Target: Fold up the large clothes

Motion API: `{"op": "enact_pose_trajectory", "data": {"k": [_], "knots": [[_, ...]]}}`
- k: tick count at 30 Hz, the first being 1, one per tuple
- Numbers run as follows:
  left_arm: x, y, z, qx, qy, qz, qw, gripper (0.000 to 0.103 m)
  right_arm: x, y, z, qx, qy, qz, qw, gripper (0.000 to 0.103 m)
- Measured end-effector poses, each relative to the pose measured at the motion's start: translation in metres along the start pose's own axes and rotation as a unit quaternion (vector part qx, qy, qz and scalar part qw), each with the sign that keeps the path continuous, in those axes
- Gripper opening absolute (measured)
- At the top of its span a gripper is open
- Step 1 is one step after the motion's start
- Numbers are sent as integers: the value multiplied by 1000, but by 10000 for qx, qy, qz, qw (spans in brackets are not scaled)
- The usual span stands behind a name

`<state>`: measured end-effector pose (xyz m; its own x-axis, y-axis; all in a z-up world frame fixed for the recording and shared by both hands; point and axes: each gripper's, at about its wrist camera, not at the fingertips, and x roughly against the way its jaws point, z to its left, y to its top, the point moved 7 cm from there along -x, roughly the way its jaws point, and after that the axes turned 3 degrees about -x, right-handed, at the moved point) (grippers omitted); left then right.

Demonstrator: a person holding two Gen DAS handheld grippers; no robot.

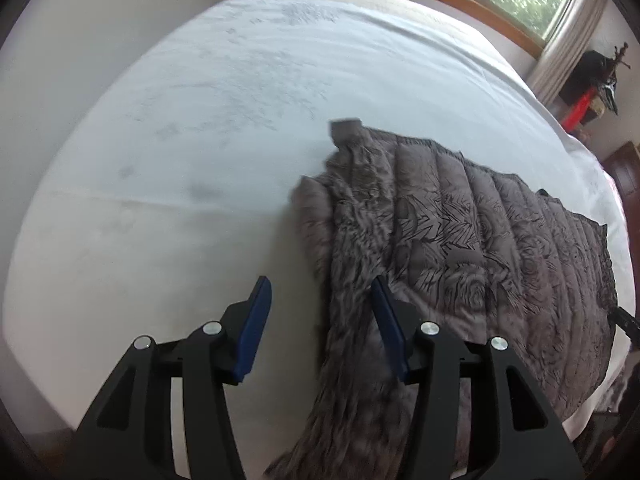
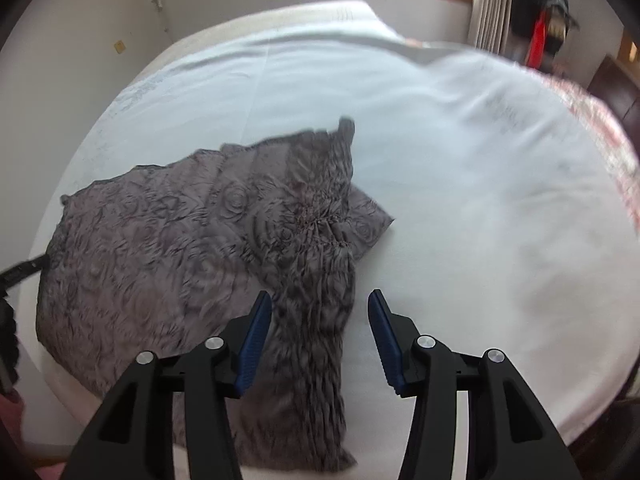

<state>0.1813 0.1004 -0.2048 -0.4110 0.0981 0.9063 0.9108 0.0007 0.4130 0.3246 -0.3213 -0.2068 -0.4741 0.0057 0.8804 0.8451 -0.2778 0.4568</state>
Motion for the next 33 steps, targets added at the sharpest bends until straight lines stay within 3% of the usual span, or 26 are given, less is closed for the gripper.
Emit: {"op": "enact_pose_trajectory", "data": {"k": [3,8,10,13,19,24,33], "knots": [[31,-8,-6,-190,234,-253,9992,52,19,-7,12,142,87,-93,9998,50],[64,-26,-33,-438,184,-423,9980,55,34,-24,40,490,154,-138,9986,47],[67,-36,-48,-523,52,-408,9978,55,33,-29,48,572,198,-139,9981,41],[57,-46,-59,-678,67,-329,9971,55,21,-36,53,577,204,-3,9981,36],[21,-62,-62,-655,50,8,9978,56,-3,-54,49,473,102,220,9986,35],[10,-70,-64,-730,53,101,9973,57,-19,-65,48,552,-25,178,9983,35],[-1,-65,-64,-821,-20,174,9965,58,-28,-67,41,306,107,171,9993,35]]}}
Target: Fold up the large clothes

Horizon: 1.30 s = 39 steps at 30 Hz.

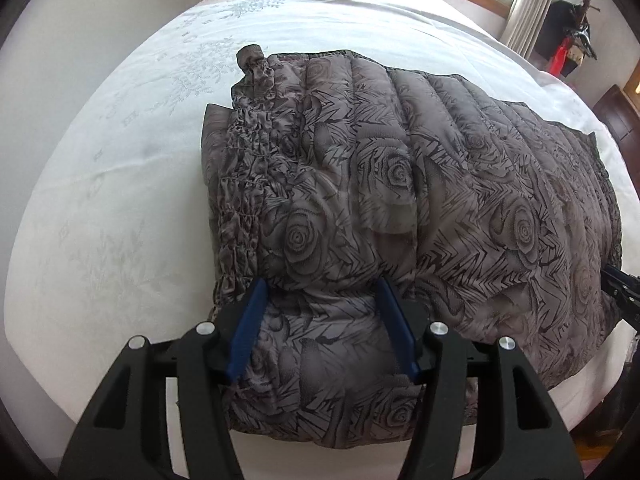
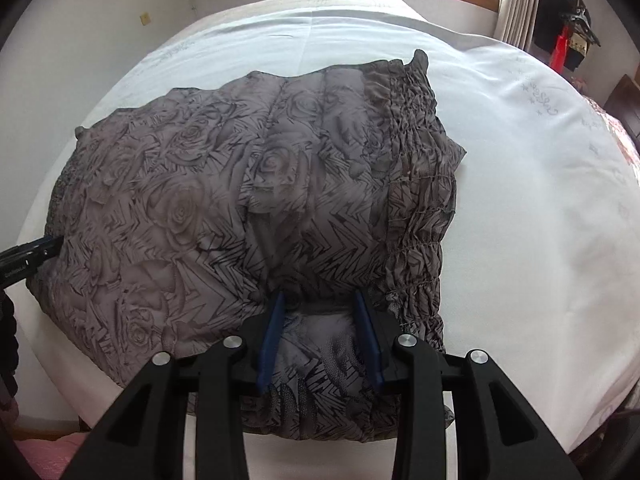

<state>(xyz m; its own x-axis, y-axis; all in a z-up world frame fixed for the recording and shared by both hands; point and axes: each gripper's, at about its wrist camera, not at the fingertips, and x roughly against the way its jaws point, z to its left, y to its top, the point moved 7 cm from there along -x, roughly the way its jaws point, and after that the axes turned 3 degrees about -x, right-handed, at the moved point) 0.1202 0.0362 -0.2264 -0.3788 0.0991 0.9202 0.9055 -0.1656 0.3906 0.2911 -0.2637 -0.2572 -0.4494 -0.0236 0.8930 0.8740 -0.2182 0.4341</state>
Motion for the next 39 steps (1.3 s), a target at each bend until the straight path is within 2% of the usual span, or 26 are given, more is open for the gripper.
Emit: {"op": "enact_pose_trajectory", "data": {"k": [5,8,10,11,14,23,29,31,33,35,36,39], "knots": [[15,11,19,190,-301,42,9994,55,22,7,2,-55,64,18,10000,37],[35,13,48,356,-177,-123,9991,68,35,7,2,-94,208,18,9997,37],[41,10,69,530,-348,-64,9980,69,40,7,1,-53,167,21,9998,37],[40,6,78,665,-472,3,9967,71,41,6,1,-19,120,36,9999,37],[31,-2,96,859,-514,155,9949,72,39,5,-2,41,-20,67,10000,37],[3,-17,98,1117,-1222,439,9852,75,25,0,-1,56,-118,232,9996,37],[-17,-20,106,1359,-1740,571,9737,76,16,1,-3,-57,-95,300,9995,37],[-16,-21,110,1396,-1840,562,9713,75,14,0,-3,-70,-113,310,9994,37],[-13,-21,111,1384,-1974,583,9687,66,10,1,-3,-79,-137,329,9993,38],[-12,-21,109,1422,-2366,655,9589,58,9,1,-3,-85,-174,336,9992,38],[-14,-19,101,1429,-2456,689,9563,58,8,1,-2,-68,-207,338,9992,38],[-19,-17,92,1315,-2355,684,9605,57,5,2,0,-29,-288,344,9990,38]]}}
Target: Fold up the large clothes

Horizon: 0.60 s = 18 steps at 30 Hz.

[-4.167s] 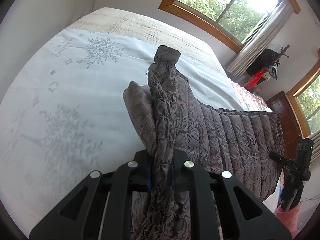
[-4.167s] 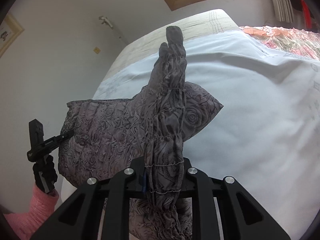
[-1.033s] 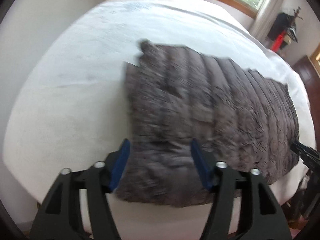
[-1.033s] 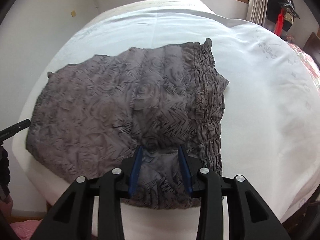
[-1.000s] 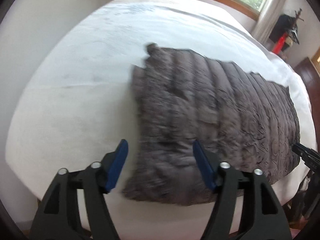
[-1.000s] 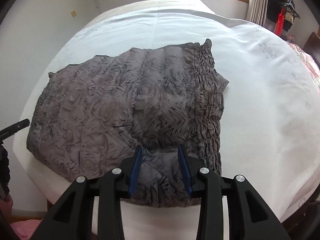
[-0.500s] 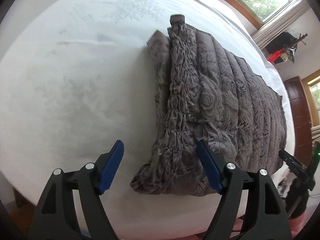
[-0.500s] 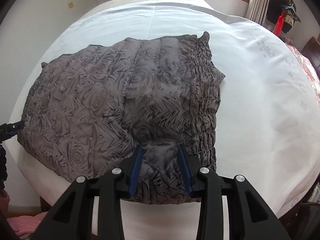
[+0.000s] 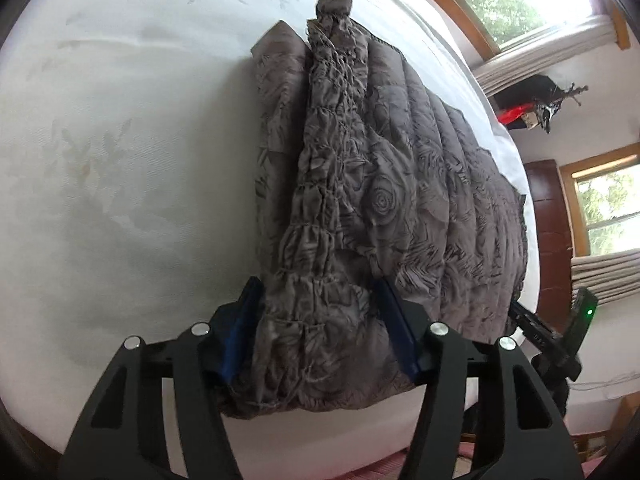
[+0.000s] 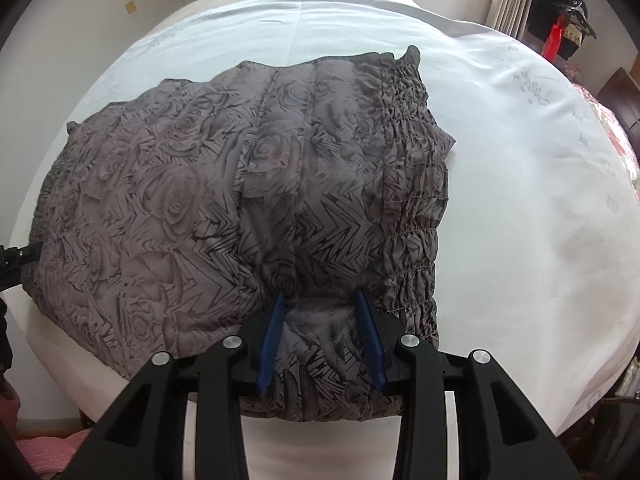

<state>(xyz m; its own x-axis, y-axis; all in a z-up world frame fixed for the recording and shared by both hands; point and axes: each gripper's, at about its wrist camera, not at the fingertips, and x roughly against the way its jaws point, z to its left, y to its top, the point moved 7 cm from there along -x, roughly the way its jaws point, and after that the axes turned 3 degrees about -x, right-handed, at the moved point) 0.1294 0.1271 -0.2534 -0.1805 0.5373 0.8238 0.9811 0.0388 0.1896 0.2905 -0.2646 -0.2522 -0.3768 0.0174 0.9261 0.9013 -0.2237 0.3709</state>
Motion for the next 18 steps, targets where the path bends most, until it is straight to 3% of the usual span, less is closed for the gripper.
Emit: {"op": "enact_pose_trajectory", "data": {"k": [3,11,18], "knots": [[-7,0,-6,-63,65,-21,10000,49,-4,2,2,-16,-14,14,10000,38],[-24,-1,-19,-155,284,-150,9994,43,-18,7,4,-121,-74,-92,9999,38],[-13,-4,-20,-28,263,-220,9994,33,-24,6,1,-263,80,-114,9996,38]]}}
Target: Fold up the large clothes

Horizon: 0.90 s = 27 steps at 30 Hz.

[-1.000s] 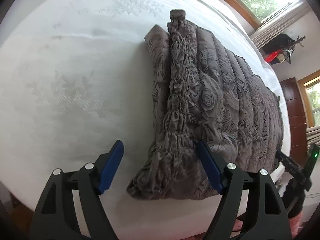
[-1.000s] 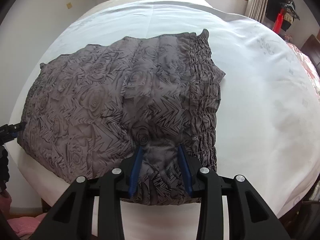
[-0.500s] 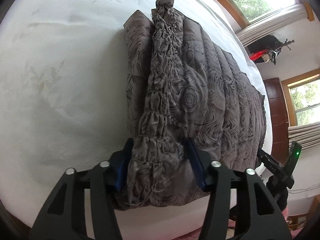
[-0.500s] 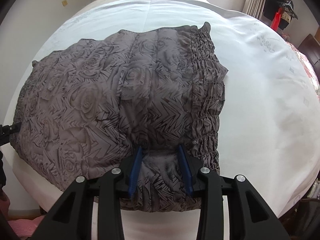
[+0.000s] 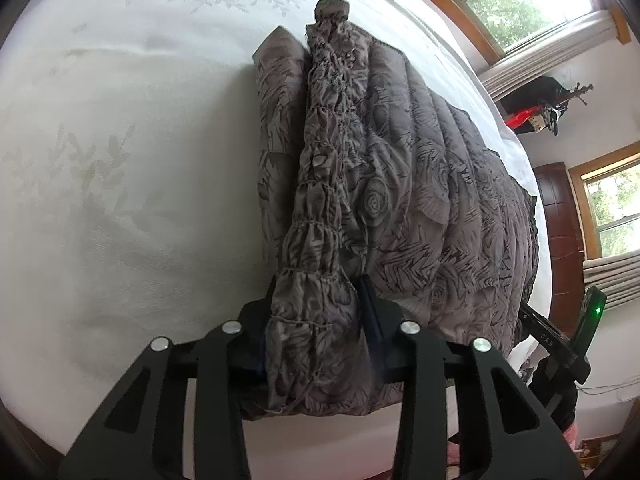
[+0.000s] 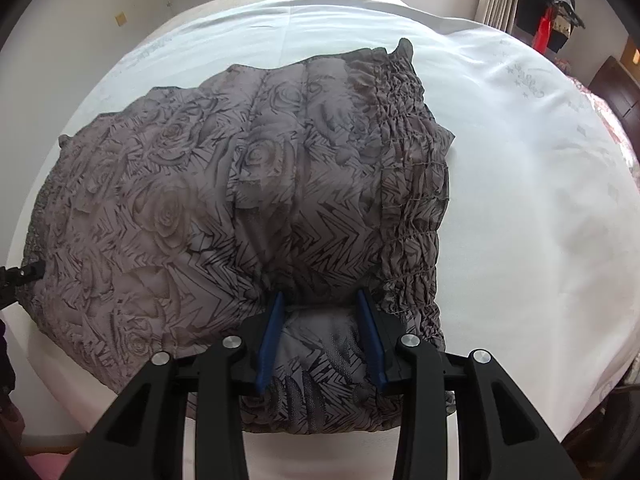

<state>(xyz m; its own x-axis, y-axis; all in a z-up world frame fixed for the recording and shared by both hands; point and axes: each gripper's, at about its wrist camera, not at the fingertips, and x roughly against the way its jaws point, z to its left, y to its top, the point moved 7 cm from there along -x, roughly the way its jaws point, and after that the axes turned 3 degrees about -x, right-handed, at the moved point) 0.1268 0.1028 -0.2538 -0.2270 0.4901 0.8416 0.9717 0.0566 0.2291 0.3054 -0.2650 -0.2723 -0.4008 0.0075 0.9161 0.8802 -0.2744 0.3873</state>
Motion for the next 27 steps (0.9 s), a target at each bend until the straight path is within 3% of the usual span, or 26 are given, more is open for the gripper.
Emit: {"op": "enact_pose_trajectory", "data": {"k": [6,13,21,27], "knots": [[28,4,-20,-146,168,-256,9994,24,14,6,-4,48,175,106,9998,45],[64,10,-75,-732,502,-652,9939,22,50,23,-3,185,276,-204,9992,45],[94,13,-156,-1326,241,-947,9863,22,72,28,-5,188,428,-378,9982,46],[85,9,-215,-1813,53,-983,9785,21,101,24,-15,161,516,-524,9972,46]]}}
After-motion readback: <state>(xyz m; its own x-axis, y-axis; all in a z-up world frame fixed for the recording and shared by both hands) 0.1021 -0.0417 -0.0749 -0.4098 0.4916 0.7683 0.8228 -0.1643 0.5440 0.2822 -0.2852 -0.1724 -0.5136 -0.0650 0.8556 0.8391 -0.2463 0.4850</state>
